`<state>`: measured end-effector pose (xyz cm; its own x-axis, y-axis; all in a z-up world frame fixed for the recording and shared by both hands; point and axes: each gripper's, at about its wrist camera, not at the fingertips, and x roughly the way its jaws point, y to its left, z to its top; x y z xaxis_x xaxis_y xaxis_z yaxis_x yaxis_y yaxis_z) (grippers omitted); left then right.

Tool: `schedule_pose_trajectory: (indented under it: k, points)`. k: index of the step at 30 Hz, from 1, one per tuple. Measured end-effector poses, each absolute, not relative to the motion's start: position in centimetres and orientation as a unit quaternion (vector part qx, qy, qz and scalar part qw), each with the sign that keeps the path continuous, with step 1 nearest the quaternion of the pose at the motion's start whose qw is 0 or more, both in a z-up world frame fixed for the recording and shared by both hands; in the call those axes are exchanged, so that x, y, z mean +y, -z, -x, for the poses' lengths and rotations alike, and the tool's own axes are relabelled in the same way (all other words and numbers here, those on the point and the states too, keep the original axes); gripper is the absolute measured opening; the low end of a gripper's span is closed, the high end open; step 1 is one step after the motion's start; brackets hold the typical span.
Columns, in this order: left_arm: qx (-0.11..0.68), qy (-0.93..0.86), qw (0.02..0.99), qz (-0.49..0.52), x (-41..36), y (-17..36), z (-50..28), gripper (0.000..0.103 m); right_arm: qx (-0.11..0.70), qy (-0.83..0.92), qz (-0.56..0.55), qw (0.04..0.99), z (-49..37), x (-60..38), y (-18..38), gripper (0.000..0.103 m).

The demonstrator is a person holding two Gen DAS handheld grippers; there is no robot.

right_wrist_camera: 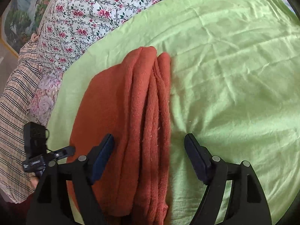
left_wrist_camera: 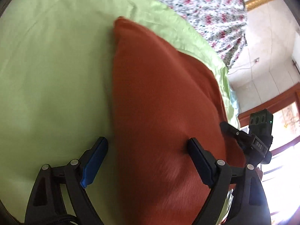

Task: Fold small clothes

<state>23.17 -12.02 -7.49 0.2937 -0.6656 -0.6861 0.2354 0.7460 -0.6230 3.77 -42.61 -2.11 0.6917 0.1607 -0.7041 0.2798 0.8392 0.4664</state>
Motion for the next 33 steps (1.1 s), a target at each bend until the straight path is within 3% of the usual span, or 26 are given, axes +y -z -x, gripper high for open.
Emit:
schedule_pose_trajectory:
  k: [2, 4, 5, 8, 9, 26, 33]
  points:
    - [0.515, 0.303, 0.779, 0.191, -13.5, 7.5, -23.0, 0.072, 0.400, 0.024, -0.293, 0.868, -4.2, -42.8, 2.3, 0.077]
    - [0.511, 0.303, 0.785, 0.176, -14.0, 7.1, -22.6, 0.060, 0.416, 0.027, -0.283, 0.864, -4.5, -42.5, 2.3, 0.057]
    - [0.507, 0.305, 0.786, 0.177, -14.1, 7.0, -22.7, 0.051, 0.424, 0.022, -0.278, 0.862, -4.6, -42.2, 2.2, 0.032]
    - [0.494, 0.318, 0.785, 0.196, -12.6, 6.1, -22.3, 0.026, 0.428, 0.004, -0.286, 0.857, -4.7, -41.2, 2.2, 0.026]
    - [0.490, 0.320, 0.785, 0.204, -11.8, 5.6, -21.9, 0.023, 0.427, 0.008, -0.275, 0.861, -4.7, -40.8, 1.9, 0.025]
    - [0.383, 0.189, 0.885, 0.183, 7.3, -2.6, -11.8, 0.020, 0.390, -0.134, -0.276, 0.868, -12.7, -24.0, 0.6, 0.023]
    - [0.400, 0.152, 0.879, 0.211, 12.6, 0.6, -10.4, 0.020, 0.405, -0.177, -0.262, 0.858, -15.7, -18.0, 1.9, 0.023]
